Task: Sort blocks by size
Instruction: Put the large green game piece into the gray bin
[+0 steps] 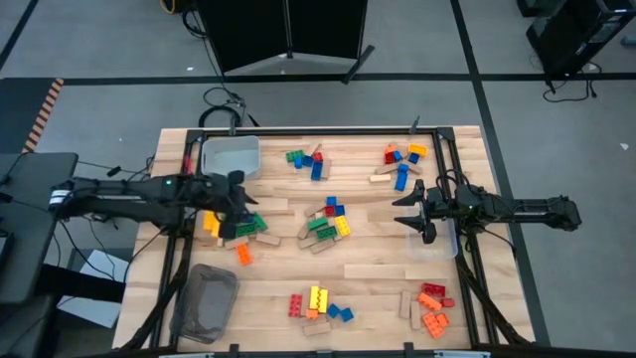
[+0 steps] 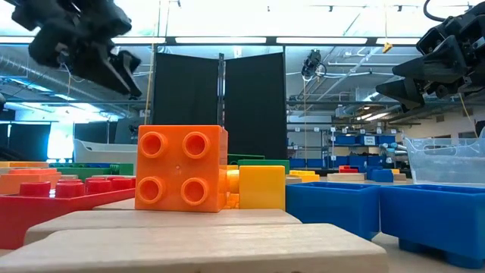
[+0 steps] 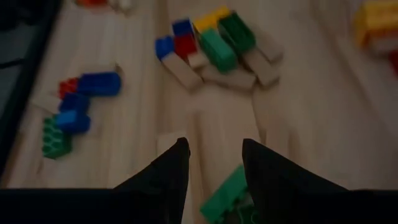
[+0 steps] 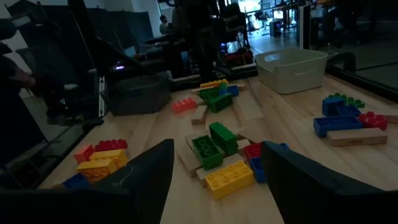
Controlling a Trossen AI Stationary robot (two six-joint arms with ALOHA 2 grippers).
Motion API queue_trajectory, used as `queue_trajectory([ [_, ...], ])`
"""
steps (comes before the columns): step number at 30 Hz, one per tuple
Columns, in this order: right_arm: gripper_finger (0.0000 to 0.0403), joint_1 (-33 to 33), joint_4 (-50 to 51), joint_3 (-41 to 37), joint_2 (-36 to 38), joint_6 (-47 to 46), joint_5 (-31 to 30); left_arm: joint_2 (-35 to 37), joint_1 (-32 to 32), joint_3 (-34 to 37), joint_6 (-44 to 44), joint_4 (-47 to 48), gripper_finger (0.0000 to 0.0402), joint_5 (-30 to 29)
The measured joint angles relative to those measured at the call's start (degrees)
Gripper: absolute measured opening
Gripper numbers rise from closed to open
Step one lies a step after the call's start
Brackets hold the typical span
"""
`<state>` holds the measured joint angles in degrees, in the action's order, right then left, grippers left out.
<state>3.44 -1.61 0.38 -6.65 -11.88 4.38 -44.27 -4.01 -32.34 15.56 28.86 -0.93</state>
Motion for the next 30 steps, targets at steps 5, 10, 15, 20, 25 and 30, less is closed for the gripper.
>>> queue_trajectory([
  [5,0.0255,0.0,0.0,0.0,0.0,0.0,0.0,-5.5,0.0,0.0,3.5,-0.3,0.0158,0.7],
  [10,0.0255,0.0,0.0,0.0,0.0,0.0,0.0,-9.6,0.0,0.0,6.7,-0.5,0.0158,0.7],
  [15,0.0255,0.0,0.0,0.0,0.0,0.0,0.0,-12.7,0.9,0.0,6.8,-2.6,0.0158,0.9],
  [20,0.0255,0.0,0.0,0.0,0.0,0.0,0.0,-15.8,3.2,0.0,6.8,-2.4,0.0158,0.8],
  [25,0.0255,0.0,0.0,0.0,0.0,0.0,0.0,-19.1,5.3,0.0,9.1,-2.4,0.0158,-0.9],
  [30,0.0255,0.0,0.0,0.0,0.0,0.0,0.0,-21.8,5.7,0.0,12.4,-3.4,0.0158,-2.4],
])
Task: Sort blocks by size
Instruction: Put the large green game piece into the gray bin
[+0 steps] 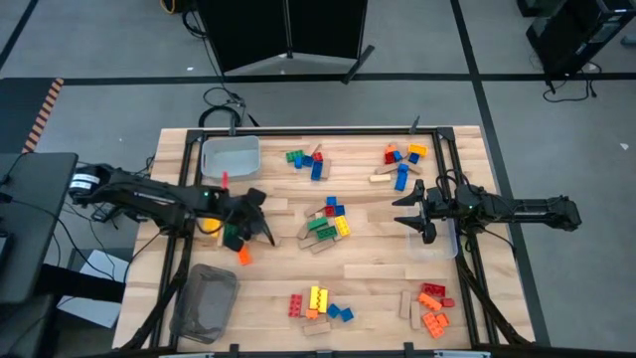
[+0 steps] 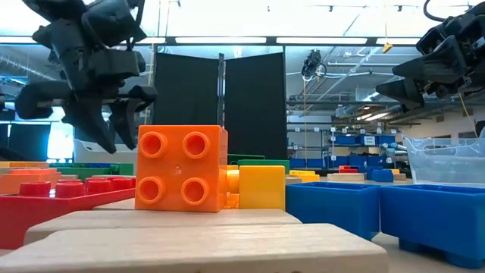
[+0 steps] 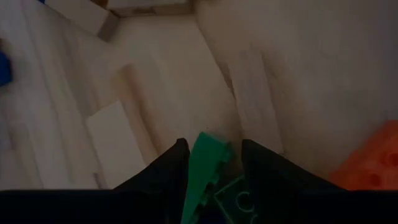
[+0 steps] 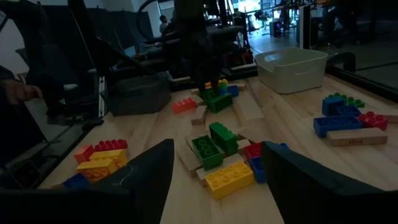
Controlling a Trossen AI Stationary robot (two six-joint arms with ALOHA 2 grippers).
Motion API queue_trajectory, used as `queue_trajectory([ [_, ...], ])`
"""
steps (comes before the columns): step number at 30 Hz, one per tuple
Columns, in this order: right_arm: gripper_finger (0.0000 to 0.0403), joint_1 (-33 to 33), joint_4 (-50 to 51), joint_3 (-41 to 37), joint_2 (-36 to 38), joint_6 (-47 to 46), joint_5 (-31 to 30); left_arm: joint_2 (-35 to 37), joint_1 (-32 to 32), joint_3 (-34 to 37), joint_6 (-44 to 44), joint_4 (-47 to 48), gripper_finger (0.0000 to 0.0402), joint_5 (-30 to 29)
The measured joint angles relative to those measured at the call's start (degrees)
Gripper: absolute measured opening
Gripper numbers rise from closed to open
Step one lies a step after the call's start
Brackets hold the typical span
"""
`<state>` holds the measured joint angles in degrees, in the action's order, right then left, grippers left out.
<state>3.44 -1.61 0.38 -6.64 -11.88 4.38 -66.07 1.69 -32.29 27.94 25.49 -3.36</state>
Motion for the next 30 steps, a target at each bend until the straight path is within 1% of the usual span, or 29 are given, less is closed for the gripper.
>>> queue_trajectory([
  [5,0.0255,0.0,0.0,0.0,0.0,0.0,0.0,-1.7,0.0,0.0,0.4,-2.2,0.0158,-2.8],
  [15,0.0255,0.0,0.0,0.0,0.0,0.0,-0.1,-5.5,-0.1,0.0,0.6,-2.8,0.0158,-1.2],
  [21,0.0255,0.0,0.0,0.0,0.0,0.0,-0.1,-5.6,-0.1,0.0,0.6,-2.5,0.0158,-2.1],
  [26,0.0255,0.0,0.0,0.0,0.0,0.0,-0.3,-5.6,-0.1,0.1,0.5,-2.9,0.0158,-4.2],
  [30,0.0255,0.0,0.0,0.0,0.0,0.0,-0.3,-5.6,-0.1,-1.3,-0.4,-2.6,0.0158,-5.0],
])
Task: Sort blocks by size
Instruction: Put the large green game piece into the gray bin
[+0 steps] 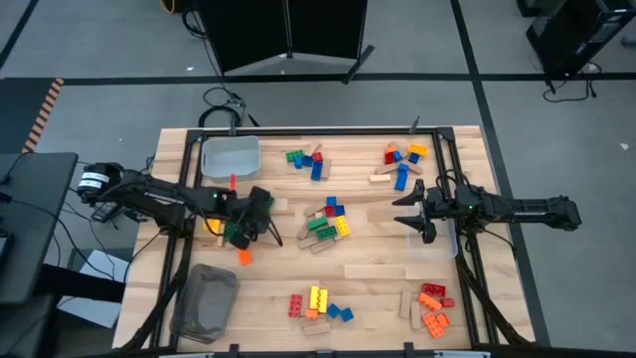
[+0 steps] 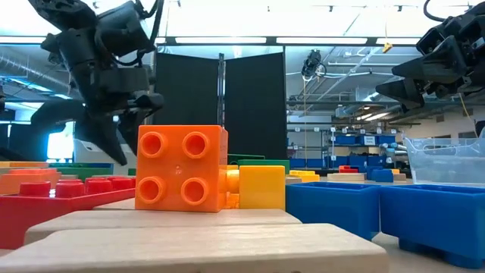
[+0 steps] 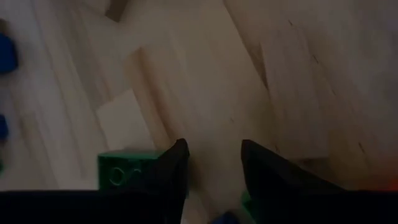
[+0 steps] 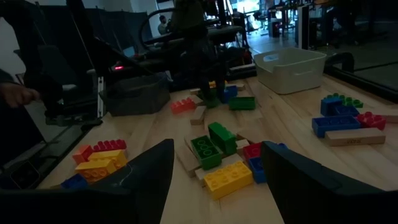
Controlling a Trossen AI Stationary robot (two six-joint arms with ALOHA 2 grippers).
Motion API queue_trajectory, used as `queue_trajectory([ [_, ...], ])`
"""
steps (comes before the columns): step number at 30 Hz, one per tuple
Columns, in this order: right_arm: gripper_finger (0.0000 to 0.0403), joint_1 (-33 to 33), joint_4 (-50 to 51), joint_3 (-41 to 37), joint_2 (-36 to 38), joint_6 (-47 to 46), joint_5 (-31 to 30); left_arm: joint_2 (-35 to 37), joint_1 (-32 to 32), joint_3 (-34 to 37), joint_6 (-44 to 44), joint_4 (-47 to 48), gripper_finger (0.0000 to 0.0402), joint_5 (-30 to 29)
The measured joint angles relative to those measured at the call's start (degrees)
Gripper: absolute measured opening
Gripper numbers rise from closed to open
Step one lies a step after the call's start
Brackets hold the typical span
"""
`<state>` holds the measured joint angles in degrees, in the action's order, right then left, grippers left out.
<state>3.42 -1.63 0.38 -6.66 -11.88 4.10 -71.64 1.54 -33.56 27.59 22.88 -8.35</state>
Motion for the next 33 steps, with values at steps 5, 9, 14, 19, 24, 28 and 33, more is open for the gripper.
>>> queue_trajectory([
  [5,0.0255,0.0,0.0,0.0,0.0,0.0,0.0,0.0,0.0,-4.4,-10.7,-0.2,0.0158,-9.3],
  [9,0.0255,0.0,0.0,0.0,0.0,0.0,0.0,0.0,-0.8,-8.5,-22.9,0.7,0.0158,-15.6],
  [14,0.0255,0.0,0.0,0.0,0.0,0.0,0.0,0.1,-3.2,-10.2,-35.2,1.4,0.0158,-14.6],
  [19,0.0255,0.0,0.0,0.0,0.0,0.0,0.0,0.0,-6.1,-9.7,-46.1,4.1,0.0161,-13.7],
  [24,0.0255,0.0,0.0,0.0,0.0,0.0,0.0,-0.3,-8.3,-9.3,-55.5,7.2,0.0188,-10.1],
  [28,0.0255,0.0,0.0,0.0,0.0,0.0,0.0,-0.4,-8.7,-9.3,-60.9,6.5,0.0224,-9.4],
  [33,0.0255,0.0,0.0,0.0,0.0,0.0,0.0,-0.7,-8.7,-9.3,-62.4,6.0,0.026,-9.9],
])
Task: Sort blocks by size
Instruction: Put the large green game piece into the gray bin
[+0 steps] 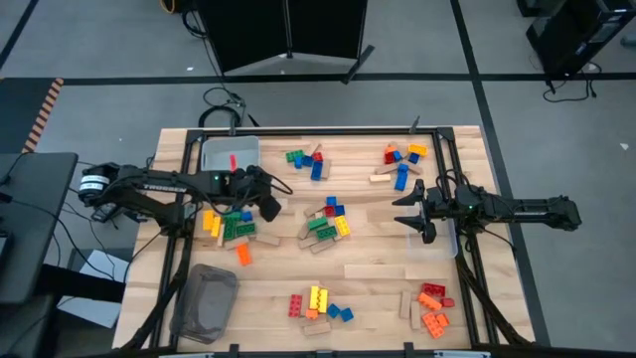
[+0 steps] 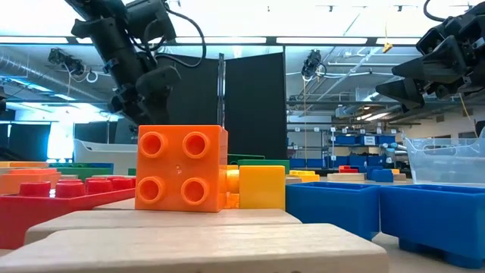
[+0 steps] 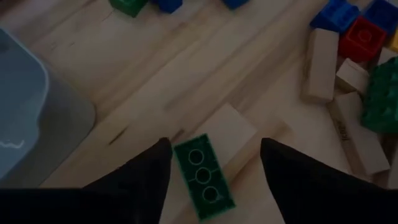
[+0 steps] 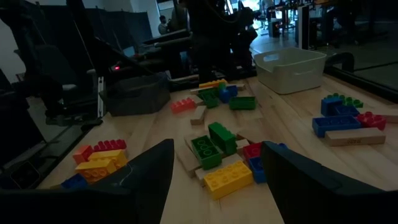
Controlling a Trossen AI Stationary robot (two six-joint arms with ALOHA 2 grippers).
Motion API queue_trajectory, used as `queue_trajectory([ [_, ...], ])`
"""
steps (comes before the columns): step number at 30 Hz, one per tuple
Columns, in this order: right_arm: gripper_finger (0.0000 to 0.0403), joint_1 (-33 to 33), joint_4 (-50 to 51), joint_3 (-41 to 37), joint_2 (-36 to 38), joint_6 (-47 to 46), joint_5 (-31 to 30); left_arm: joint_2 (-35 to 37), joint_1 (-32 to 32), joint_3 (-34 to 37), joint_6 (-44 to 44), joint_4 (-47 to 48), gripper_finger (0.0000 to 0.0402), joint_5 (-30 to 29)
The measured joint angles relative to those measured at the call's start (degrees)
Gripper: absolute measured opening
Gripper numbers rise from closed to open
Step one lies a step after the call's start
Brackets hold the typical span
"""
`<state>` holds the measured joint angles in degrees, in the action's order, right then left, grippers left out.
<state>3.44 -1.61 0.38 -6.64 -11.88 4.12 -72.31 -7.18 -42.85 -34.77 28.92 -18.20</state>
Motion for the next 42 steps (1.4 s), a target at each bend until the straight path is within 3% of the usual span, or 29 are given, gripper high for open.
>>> queue_trajectory([
  [7,0.0255,0.0,0.0,0.0,0.0,0.0,0.0,-2.8,0.5,0.0,-1.3,-3.0,0.0265,-0.1],
  [18,0.0255,0.0,0.0,0.0,0.0,0.0,0.0,-13.2,-0.2,0.0,-9.8,-2.6,0.025,-0.1],
  [30,0.0255,0.0,0.0,0.0,0.0,0.0,0.0,-19.4,-0.3,-0.3,-10.9,-2.3,0.0247,0.5],
  [34,0.0255,0.0,0.0,0.0,0.0,0.0,0.0,-19.5,-0.3,-0.3,-11.1,-2.4,0.0226,1.5],
  [42,0.0255,0.0,0.0,0.0,0.0,0.0,0.0,-19.4,-0.3,-1.6,-13.6,-0.5,0.0144,3.6],
])
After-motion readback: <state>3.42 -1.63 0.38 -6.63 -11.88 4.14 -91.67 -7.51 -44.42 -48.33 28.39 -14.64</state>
